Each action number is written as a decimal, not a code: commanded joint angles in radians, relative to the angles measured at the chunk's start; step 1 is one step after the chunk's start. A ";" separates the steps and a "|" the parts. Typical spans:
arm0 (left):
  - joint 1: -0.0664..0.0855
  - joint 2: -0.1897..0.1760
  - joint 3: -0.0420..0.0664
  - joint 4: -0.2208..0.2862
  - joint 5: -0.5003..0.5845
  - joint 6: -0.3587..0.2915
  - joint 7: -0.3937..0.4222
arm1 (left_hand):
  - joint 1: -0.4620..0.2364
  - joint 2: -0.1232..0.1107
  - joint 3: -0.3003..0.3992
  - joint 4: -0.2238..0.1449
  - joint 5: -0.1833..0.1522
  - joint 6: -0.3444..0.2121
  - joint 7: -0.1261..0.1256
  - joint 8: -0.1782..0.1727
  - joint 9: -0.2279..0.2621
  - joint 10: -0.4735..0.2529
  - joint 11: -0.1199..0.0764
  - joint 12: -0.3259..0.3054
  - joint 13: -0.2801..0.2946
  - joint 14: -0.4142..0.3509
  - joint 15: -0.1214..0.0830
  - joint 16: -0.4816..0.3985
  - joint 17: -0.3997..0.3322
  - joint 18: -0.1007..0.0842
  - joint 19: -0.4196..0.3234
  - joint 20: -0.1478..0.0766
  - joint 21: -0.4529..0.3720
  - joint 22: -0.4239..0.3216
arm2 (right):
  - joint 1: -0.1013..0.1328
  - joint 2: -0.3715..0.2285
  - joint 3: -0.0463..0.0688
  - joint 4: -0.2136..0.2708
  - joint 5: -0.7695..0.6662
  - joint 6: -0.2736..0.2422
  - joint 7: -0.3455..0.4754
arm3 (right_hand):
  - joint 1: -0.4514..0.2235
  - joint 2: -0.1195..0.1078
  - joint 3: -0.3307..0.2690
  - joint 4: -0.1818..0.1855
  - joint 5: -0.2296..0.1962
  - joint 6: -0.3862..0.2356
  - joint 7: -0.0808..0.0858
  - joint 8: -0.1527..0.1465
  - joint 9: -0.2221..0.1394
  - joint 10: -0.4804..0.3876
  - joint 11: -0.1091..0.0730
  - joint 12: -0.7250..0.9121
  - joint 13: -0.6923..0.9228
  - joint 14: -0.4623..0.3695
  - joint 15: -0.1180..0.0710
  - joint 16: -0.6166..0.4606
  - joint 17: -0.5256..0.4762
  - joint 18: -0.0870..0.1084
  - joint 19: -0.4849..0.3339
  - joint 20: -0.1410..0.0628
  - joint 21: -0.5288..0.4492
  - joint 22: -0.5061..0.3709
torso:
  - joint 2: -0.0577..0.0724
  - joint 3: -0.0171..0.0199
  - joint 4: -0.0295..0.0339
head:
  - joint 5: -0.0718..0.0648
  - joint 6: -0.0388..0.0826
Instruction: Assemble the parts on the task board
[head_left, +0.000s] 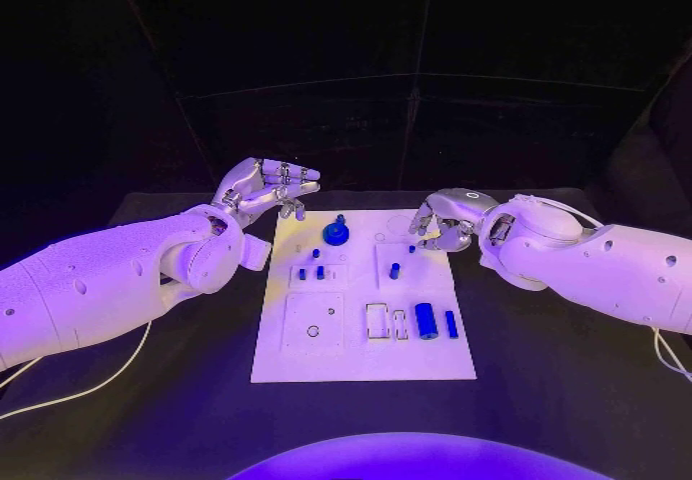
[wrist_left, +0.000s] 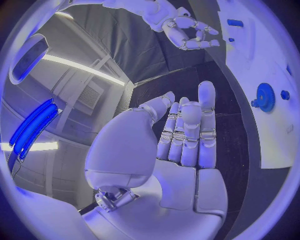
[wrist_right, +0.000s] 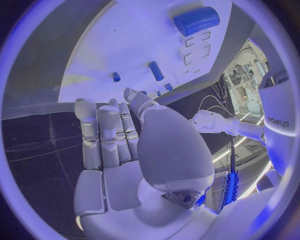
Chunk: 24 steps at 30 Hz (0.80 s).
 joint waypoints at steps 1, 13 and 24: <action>0.000 -0.006 0.001 0.022 0.140 -0.011 0.083 | -0.002 0.010 -0.008 0.001 -0.003 0.006 0.002 0.006 0.000 0.008 0.000 0.005 0.001 -0.007 -0.003 -0.006 -0.002 0.014 -0.006 0.002 -0.005 -0.002 | -0.009 0.012 0.000 -0.006 -0.089 0.022 -0.004 | -0.003 -0.008 0.013 -0.002 -0.005 -0.006 0.000 -0.005 0.000 -0.007 0.001 -0.008 -0.009 0.039 0.006 0.022 0.015 -0.009 0.010 0.001 0.015 0.018 | 0.002 0.0022 -0.0017 | 0.005 0.002; -0.001 -0.017 0.001 0.057 0.188 -0.001 0.098 | -0.003 0.009 -0.013 0.001 -0.003 0.006 0.001 0.008 0.000 0.008 0.000 0.011 0.002 -0.010 -0.003 -0.009 -0.008 0.014 -0.006 0.001 -0.010 -0.005 | -0.030 0.052 0.000 -0.058 -0.106 0.045 0.004 | -0.011 -0.013 0.071 -0.020 -0.018 0.002 0.002 -0.010 0.001 0.002 0.003 -0.024 -0.044 0.041 0.009 0.122 0.082 -0.022 0.041 0.005 0.087 0.106 | 0.004 0.0031 -0.0021 | 0.005 0.001; -0.002 -0.025 0.001 0.073 0.191 0.007 0.100 | -0.004 0.009 -0.017 0.002 -0.003 0.003 0.002 0.008 -0.001 0.004 0.001 0.014 0.002 -0.012 -0.003 -0.011 -0.012 0.014 -0.006 0.001 -0.013 -0.008 | -0.036 0.080 0.000 -0.102 -0.125 0.027 0.000 | -0.016 -0.009 0.111 -0.032 -0.041 0.001 0.006 -0.014 0.001 0.003 0.006 -0.031 -0.055 0.036 0.012 0.146 0.090 -0.025 0.046 0.007 0.111 0.132 | 0.002 0.0026 -0.0022 | 0.010 -0.004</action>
